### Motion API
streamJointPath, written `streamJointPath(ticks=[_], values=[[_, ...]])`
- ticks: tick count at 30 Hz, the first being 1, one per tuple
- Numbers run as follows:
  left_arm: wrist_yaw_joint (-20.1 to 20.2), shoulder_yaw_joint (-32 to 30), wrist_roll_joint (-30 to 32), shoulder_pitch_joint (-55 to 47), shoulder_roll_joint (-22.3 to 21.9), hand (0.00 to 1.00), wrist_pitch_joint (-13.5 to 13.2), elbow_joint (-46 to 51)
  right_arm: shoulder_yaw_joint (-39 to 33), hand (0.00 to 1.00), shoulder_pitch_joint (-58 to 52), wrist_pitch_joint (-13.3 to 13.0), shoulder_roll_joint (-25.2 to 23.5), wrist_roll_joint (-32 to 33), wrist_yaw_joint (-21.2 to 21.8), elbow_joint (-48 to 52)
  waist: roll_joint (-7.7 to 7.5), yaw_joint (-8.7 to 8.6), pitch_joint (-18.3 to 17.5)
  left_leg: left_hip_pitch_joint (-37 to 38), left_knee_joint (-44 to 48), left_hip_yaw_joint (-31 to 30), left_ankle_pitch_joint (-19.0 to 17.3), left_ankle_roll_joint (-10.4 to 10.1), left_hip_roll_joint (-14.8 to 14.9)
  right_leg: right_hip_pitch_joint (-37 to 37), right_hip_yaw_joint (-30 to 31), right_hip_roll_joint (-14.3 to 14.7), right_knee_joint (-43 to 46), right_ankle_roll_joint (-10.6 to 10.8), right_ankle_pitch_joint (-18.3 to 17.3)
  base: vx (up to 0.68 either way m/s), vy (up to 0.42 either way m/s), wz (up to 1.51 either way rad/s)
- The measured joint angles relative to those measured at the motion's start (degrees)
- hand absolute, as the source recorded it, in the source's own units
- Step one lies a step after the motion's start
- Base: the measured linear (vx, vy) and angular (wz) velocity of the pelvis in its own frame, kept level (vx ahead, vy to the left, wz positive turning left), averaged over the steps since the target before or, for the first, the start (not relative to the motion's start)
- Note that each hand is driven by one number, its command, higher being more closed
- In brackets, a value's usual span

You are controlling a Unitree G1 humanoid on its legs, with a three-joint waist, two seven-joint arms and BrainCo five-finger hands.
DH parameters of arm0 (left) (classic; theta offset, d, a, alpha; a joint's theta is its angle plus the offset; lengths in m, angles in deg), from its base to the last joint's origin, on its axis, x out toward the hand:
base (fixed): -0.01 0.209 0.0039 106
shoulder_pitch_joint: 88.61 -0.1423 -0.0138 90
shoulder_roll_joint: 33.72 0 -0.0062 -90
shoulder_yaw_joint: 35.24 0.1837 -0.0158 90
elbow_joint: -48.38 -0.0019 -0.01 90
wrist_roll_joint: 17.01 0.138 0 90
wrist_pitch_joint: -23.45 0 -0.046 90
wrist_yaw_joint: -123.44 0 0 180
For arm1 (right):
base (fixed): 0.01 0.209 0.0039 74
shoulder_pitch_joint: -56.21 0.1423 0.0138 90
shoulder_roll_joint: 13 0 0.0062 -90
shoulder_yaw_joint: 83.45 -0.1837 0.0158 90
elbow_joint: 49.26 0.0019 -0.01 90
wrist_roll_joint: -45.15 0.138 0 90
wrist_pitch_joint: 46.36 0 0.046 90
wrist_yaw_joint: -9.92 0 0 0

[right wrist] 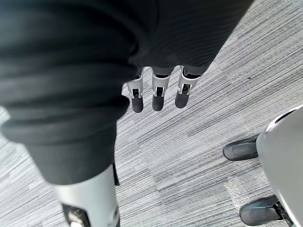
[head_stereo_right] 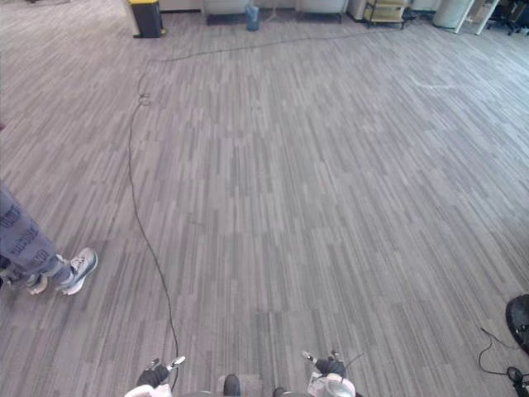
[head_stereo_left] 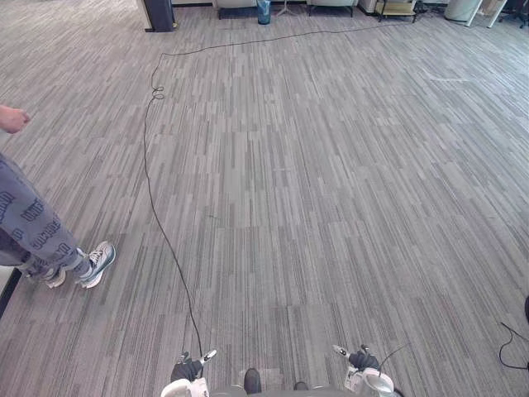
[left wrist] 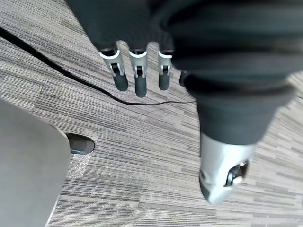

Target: Pick up cushions and gather them together orderly.

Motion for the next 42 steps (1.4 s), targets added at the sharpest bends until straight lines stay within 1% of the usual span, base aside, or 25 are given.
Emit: streamJointPath(ticks=[11,17,19,20,21,22,23,24,25,26,27,28,29,30,32,33,34,35,36,37,38,39,40,41,42], values=[[0.6,0.1,2.1,0.4,0.1,0.00,0.3,-0.2,-0.1,0.00,0.3,0.1,0.3,-0.1,0.5,-1.6,-0.20,0.01,0.0,0.1,0.0,0.3,-0.1,-0.1,0.0,0.2,0.3,0.0,-0.3,0.0,0.0,0.00,0.000,0.00],[1.1,0.2,2.1,0.9,0.7,0.00,0.3,-0.6,-0.1,0.00,0.0,0.4,0.3,-0.2,0.8,-1.7,-0.76,0.01,0.4,0.0,0.0,0.3,-0.1,-0.1,0.1,0.1,0.3,0.1,-0.3,-0.1,0.0,0.00,0.000,0.00],[1.1,0.1,2.1,0.9,0.7,0.00,0.3,-0.6,-0.1,0.00,-0.1,0.6,0.3,-0.2,0.8,-1.7,-0.77,0.01,0.5,-0.1,0.0,0.3,-0.2,-0.3,0.1,-0.3,0.2,0.1,0.4,-0.4,-0.4,0.00,0.000,0.00],[1.1,0.0,2.1,0.9,0.7,0.00,0.4,-0.4,-0.2,0.00,-0.1,0.6,0.3,-0.2,0.8,-1.6,-0.76,0.08,0.8,-0.5,0.1,0.4,-0.8,-1.0,0.2,-0.5,0.1,0.1,1.2,-0.4,-0.9,0.00,0.000,0.00],[1.1,0.0,2.1,0.9,0.7,0.00,0.6,0.0,-0.5,0.00,-0.4,0.6,0.2,-0.2,0.8,-1.4,-0.80,0.23,0.7,-1.0,0.7,1.0,-1.5,-0.9,0.4,-1.4,-0.1,0.0,2.4,-0.7,-1.8,-0.01,-0.026,0.13],[1.2,-1.1,2.1,1.0,0.8,0.00,1.1,0.8,-1.3,0.00,-0.7,0.6,-0.1,-0.2,0.8,-0.9,-1.33,0.29,0.9,-4.1,5.8,3.3,-4.5,-0.7,1.0,-3.0,-0.7,-0.6,4.5,-0.9,-2.9,0.00,-0.088,0.36],[1.2,-2.8,2.0,1.5,0.5,0.00,1.3,1.9,-2.0,0.00,-1.2,0.7,-0.5,-0.2,0.8,1.0,-1.20,0.29,1.8,-9.2,17.4,8.2,-9.6,-1.4,4.1,-4.0,-1.9,-0.8,6.6,-1.1,-4.3,0.02,-0.078,0.40],[1.2,-3.5,2.1,1.6,0.1,0.00,1.3,2.1,-2.2,0.00,-1.4,0.6,-0.3,-0.1,0.8,1.3,-0.98,0.29,2.0,-10.7,21.0,9.4,-10.8,-1.1,5.5,-4.4,-2.1,-0.5,7.4,-1.3,-4.8,-0.01,-0.075,0.34],[1.2,-5.2,2.0,2.0,-0.6,0.00,1.3,3.1,-2.1,0.00,-2.2,0.8,0.3,-0.2,0.8,2.1,0.08,0.82,2.7,-14.9,30.9,11.2,-14.2,-0.4,8.5,-5.1,-2.4,0.5,9.4,-1.5,-6.3,-0.02,-0.006,0.13],[1.2,-5.9,1.9,2.3,-0.9,0.00,1.4,3.4,-2.0,0.00,-2.3,0.8,0.4,-0.2,0.8,2.5,0.23,1.02,2.8,-16.6,35.1,11.4,-14.8,-0.2,9.7,-5.2,-2.5,0.8,10.2,-1.6,-6.9,0.06,0.024,0.05],[1.2,-6.7,1.7,2.5,-1.0,0.00,1.3,4.6,-1.4,0.00,-2.1,0.8,0.3,-0.2,0.7,3.1,-0.08,1.90,3.2,-22.1,46.3,11.9,-15.3,-0.5,12.4,-4.0,-2.3,1.1,10.1,-2.9,-8.4,0.11,0.056,-0.01],[1.2,-6.7,1.7,2.5,-1.1,0.00,1.3,5.3,-1.0,0.00,-2.1,0.9,0.3,-0.2,0.5,3.1,-0.37,2.27,3.5,-23.1,48.0,12.2,-16.4,-0.8,13.3,-3.2,-2.2,1.1,10.0,-2.9,-8.8,0.20,0.083,-0.02],[1.2,-6.7,1.7,2.5,-1.1,0.00,1.3,5.6,-0.9,0.00,-2.1,0.9,0.3,-0.2,0.4,3.1,-0.32,2.24,3.6,-23.9,47.9,12.5,-17.1,-1.0,13.6,-2.5,-2.1,1.0,9.7,-2.8,-9.2,0.16,0.075,0.06],[1.2,-6.7,1.6,2.5,-1.1,0.00,1.2,5.8,-0.8,0.00,-2.1,1.2,0.3,-0.3,0.3,3.1,-0.38,2.33,3.5,-25.5,45.1,12.7,-17.2,-1.4,13.8,-1.4,-2.0,0.4,8.8,-2.1,-9.8,0.29,0.162,0.04],[1.3,-6.6,1.6,2.5,-1.6,0.00,0.8,7.0,-0.6,0.00,-2.0,1.3,0.4,-0.6,0.3,3.1,-0.69,3.50,3.5,-28.1,36.3,13.9,-14.3,-2.0,13.0,-0.9,-1.4,-1.7,8.0,-0.9,-10.7,0.30,0.226,-0.18],[1.4,-6.6,1.4,2.5,-1.9,0.00,0.6,7.7,-0.4,0.00,-1.7,1.4,0.5,-0.6,0.3,2.8,-0.86,4.08,3.4,-29.1,31.1,13.8,-8.7,-2.1,12.2,-1.0,-0.4,-3.3,7.5,0.5,-11.7,0.28,0.230,-0.38],[1.3,-6.6,1.5,2.4,-2.0,0.00,0.3,7.8,-0.2,0.00,-1.7,1.4,0.5,-0.6,0.3,2.9,-0.93,4.35,3.3,-29.2,31.5,14.5,-6.3,-1.4,12.0,-0.4,0.2,-4.1,6.6,0.6,-12.2,0.44,0.332,-0.43],[1.4,-6.6,1.6,2.4,-2.0,0.00,0.1,7.9,-0.2,0.00,-1.6,1.4,0.2,-0.7,0.3,2.9,-1.87,4.77,2.6,-29.4,32.8,16.0,-8.1,0.8,10.8,0.1,0.9,-5.9,5.6,0.6,-12.9,0.44,0.275,-0.41],[1.4,-6.7,1.9,2.4,-1.7,0.00,0.1,8.0,-0.2,0.00,-2.1,1.5,-0.6,-1.2,0.4,2.9,-2.57,5.07,1.6,-29.8,34.0,17.4,-10.8,1.1,10.3,-0.2,1.3,-7.0,7.0,0.3,-12.2,0.73,0.381,-0.42],[1.3,-6.7,2.1,2.5,-1.6,0.00,0.1,7.9,-0.2,0.00,-2.1,1.3,-1.6,-1.7,0.5,3.2,-3.23,5.14,1.1,-29.7,35.2,18.2,-12.7,2.3,9.8,-2.3,1.4,-8.4,11.0,2.5,-10.8,0.72,0.348,-0.29],[1.1,-6.3,3.0,2.8,-1.0,0.00,0.4,7.1,-0.6,0.00,-2.1,1.1,-1.9,-1.6,0.5,3.5,-3.57,5.09,1.0,-27.6,35.4,18.5,-14.7,3.2,8.9,-4.1,1.6,-9.7,18.6,4.7,-9.6,0.71,0.346,-0.11],[1.0,-5.5,3.2,3.2,-0.6,0.00,0.5,6.4,-1.1,0.00,-2.2,1.2,-1.9,-1.6,0.5,3.7,-3.64,5.06,1.0,-26.2,35.3,18.4,-15.5,3.5,8.5,-5.4,1.8,-10.3,23.8,5.9,-8.7,0.45,0.226,0.09],[1.0,-3.7,3.4,3.8,0.2,0.00,1.1,5.2,-1.6,0.00,-2.5,1.2,-2.0,-1.6,0.5,4.5,-3.76,4.93,1.5,-21.9,34.4,18.2,-17.1,3.5,7.6,-9.5,3.7,-11.0,37.8,8.3,-5.4,0.53,0.208,0.14],[0.9,-2.7,4.2,4.2,0.6,0.00,1.5,4.2,-1.7,0.00,-2.7,0.6,-2.0,-1.6,0.5,5.5,-3.52,4.69,2.3,-16.9,33.1,17.6,-18.7,3.1,7.1,-13.3,4.6,-10.7,52.8,9.0,-3.5,0.50,0.172,0.14],[0.9,-2.1,4.3,4.3,0.7,0.00,1.6,3.9,-1.7,0.00,-2.7,0.5,-1.9,-1.6,0.5,5.8,-3.06,4.40,2.5,-14.6,32.3,17.2,-19.2,3.0,7.0,-15.3,4.5,-10.3,58.4,8.8,-3.6,0.55,0.147,0.20]])
